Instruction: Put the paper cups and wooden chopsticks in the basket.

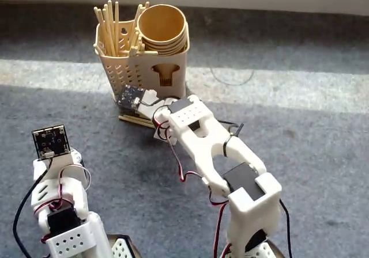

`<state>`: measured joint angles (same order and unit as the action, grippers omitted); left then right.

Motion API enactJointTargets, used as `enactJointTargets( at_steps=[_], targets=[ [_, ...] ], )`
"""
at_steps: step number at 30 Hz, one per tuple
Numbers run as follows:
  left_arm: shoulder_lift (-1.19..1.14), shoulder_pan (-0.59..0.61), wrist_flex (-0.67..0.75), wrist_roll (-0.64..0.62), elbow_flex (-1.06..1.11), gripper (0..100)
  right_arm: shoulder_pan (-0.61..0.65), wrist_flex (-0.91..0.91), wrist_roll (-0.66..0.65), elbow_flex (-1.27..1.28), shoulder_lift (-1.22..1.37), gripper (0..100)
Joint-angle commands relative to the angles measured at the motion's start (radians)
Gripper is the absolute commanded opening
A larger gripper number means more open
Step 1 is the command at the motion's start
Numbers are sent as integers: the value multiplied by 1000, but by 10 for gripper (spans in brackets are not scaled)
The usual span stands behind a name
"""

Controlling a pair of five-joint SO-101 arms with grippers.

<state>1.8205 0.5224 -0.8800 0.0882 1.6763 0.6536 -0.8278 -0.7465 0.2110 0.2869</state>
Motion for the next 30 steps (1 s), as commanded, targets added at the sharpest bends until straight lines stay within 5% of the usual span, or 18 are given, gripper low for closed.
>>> enactJointTargets(
  at_steps=[1,30],
  targets=[
    [15,-27,23,9,19,17,12,-31,-12,-5,-5,91],
    [15,-24,21,9,19,17,30,-111,-11,-50,77,91]
  ],
)
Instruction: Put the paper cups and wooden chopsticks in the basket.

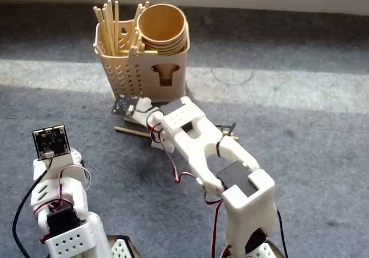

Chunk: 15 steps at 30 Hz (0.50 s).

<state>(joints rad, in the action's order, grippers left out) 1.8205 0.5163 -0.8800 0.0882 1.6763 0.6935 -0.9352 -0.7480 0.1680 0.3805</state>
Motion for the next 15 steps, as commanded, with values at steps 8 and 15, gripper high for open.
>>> enactJointTargets(
  at_steps=[8,15],
  targets=[
    [15,-19,21,9,19,17,15,-31,-12,15,-22,11],
    [15,-19,23,9,19,17,18,-116,-6,18,-96,4]
  ],
)
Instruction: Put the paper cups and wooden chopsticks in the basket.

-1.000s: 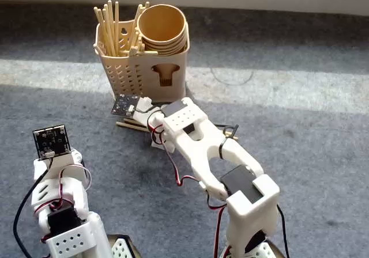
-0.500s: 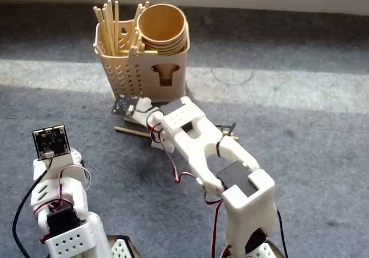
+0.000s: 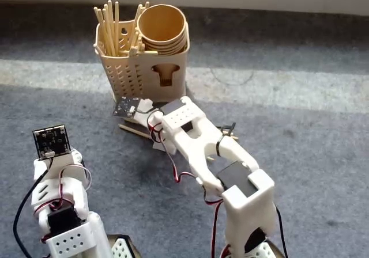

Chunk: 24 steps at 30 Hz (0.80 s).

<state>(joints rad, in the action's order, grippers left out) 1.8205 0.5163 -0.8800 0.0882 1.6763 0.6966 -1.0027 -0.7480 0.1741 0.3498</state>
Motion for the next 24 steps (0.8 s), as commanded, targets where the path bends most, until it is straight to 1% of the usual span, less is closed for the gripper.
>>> enactJointTargets(
  at_steps=[1,5,9,15,17,24],
  targets=[
    [15,-19,23,9,19,17,15,-48,-5,30,-96,4],
    [15,-21,23,9,19,17,15,-18,-3,153,-243,4],
    [15,-21,23,9,19,17,16,56,74,272,-403,4],
    [15,-21,23,9,19,17,12,117,100,378,-601,4],
    [15,-21,23,9,19,17,7,134,181,389,-656,4],
    [15,-21,23,9,19,17,-13,168,537,389,-823,5]
  ],
)
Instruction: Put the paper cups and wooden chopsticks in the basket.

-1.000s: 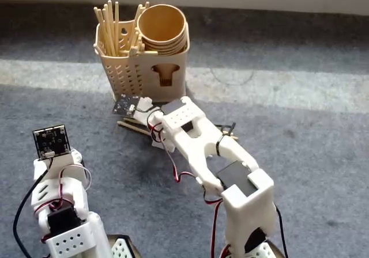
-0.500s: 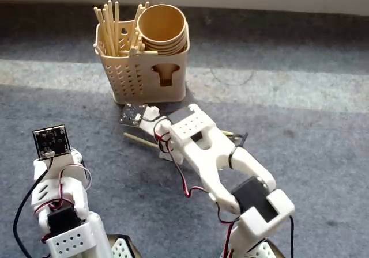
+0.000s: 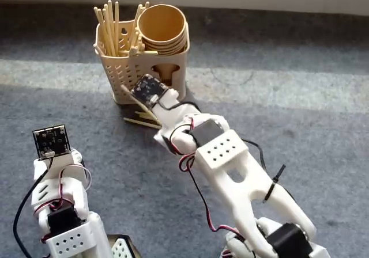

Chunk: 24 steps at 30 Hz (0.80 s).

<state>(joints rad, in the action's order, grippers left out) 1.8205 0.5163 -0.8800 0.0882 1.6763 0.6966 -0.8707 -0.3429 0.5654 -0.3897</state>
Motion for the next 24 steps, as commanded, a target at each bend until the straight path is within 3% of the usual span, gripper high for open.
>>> enactJointTargets(
  at_steps=[1,13,24],
  targets=[
    [15,-21,23,9,19,17,-12,48,167,-2,-102,5],
    [15,-22,23,9,19,17,50,348,203,-1,-189,5],
    [15,-22,23,9,19,17,68,852,203,2,-191,5]
  ],
)
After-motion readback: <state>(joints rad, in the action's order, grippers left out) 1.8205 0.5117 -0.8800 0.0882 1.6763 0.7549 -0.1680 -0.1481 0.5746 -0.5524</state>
